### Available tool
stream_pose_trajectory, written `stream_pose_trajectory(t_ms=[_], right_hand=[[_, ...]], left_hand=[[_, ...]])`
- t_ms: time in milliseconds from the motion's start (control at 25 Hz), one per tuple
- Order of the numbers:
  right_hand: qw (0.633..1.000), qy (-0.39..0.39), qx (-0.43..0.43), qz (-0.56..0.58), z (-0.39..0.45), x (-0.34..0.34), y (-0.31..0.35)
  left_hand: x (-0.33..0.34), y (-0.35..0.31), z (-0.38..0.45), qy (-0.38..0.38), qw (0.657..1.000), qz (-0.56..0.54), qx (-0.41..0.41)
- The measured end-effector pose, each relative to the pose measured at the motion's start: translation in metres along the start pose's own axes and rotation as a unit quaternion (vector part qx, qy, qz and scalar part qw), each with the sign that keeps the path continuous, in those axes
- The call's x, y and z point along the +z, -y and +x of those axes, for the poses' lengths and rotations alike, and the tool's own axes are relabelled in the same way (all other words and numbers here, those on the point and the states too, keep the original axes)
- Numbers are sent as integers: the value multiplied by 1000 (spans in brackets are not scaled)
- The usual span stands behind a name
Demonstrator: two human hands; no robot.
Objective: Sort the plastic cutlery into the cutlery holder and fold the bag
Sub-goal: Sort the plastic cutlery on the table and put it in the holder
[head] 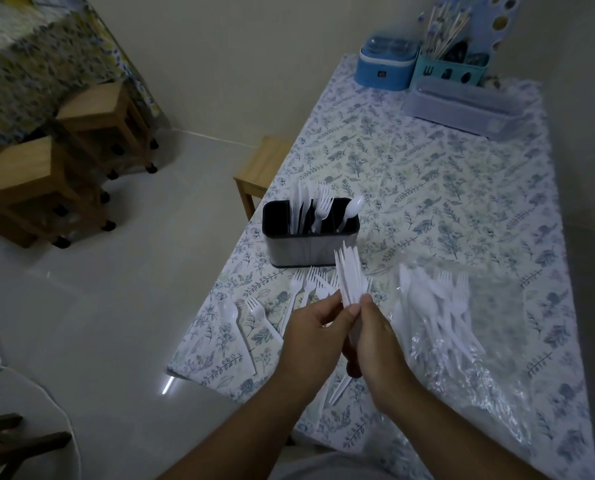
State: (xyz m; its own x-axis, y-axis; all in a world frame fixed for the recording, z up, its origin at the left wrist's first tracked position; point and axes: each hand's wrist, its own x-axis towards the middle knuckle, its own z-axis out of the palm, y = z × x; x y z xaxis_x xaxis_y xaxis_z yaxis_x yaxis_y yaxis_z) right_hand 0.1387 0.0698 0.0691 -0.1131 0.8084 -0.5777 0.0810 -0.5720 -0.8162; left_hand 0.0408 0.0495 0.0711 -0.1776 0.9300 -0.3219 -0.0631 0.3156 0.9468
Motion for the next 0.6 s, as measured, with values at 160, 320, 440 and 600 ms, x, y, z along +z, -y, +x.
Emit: stream_pose_trajectory(t_ms=[160,320,440,600], right_hand=[[996,13,-54,-65,6,2,1],[987,39,-117,-102,15,7,12],[974,32,-169,-147,26,15,34],[936,36,-260,-233,53,23,78]], left_hand=[[-16,-2,9,-3,1000,9,7],[-31,-7,18,0,999,5,34],[-44,-19,36,-9,995,37,94],[-65,-51,74,-8,981,73,182]])
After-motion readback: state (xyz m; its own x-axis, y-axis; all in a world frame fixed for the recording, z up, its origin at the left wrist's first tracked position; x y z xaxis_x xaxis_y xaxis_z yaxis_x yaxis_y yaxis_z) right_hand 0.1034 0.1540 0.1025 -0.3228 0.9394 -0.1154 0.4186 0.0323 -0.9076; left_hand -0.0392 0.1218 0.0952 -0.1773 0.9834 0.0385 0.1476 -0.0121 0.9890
